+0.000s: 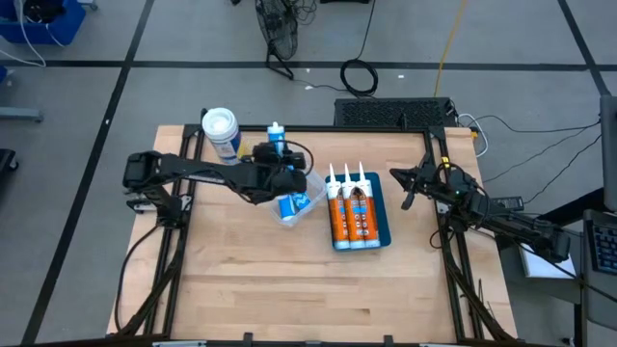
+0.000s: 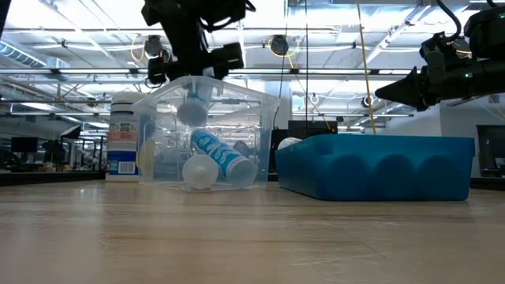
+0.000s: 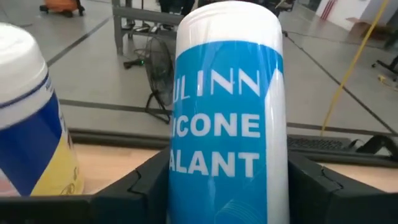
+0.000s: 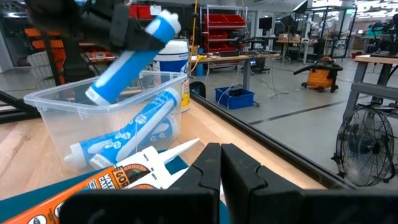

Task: Pick & place silicon tubes, Sealant and Lysol wipes
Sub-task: Put the blue sealant into the transparent bin, then return to Home Position

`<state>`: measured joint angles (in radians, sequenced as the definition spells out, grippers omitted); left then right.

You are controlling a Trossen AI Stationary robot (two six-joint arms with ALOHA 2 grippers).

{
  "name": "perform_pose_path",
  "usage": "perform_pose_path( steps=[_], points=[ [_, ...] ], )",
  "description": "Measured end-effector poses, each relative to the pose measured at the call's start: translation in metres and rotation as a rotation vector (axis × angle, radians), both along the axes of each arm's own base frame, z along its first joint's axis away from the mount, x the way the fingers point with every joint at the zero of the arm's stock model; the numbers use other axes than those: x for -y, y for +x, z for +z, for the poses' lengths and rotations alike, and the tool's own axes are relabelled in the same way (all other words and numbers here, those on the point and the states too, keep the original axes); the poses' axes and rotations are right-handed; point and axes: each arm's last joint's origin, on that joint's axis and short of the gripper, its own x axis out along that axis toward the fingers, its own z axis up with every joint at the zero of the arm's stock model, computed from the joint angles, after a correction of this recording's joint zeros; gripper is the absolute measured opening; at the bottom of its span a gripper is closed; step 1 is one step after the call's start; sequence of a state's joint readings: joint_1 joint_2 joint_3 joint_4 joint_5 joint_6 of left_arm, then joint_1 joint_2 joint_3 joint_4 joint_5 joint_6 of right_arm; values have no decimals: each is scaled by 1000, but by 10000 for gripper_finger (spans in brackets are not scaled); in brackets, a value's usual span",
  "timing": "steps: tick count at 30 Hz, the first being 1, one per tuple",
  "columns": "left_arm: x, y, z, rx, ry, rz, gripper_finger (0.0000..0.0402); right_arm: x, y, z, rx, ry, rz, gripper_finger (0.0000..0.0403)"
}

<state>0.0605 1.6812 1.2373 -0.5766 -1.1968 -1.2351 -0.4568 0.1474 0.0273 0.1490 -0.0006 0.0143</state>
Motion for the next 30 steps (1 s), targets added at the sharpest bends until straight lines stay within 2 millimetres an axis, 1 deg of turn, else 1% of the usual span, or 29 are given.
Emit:
perform_pose_path(
  steps=[3,10,18,23,26,28,30],
  points=[
    [0,3,-6,-10,-3,2,247,0,0,0,3,-1,0,0],
    [1,3,-4,4,-41,-23,281,0,0,0,3,-1,1,0],
    [9,4,1,11,-30,-55,293,0,0,0,3,-1,0,0],
    [18,4,15,4,-5,-122,294,0,0,0,3,-1,0,0],
    [28,1,27,-49,24,-194,293,0,0,0,3,-1,1,0],
    [37,-3,38,-113,35,-279,290,0,0,0,3,-1,1,0],
    [47,-9,49,-202,32,-428,286,0,0,0,3,-1,1,0]
  ],
)
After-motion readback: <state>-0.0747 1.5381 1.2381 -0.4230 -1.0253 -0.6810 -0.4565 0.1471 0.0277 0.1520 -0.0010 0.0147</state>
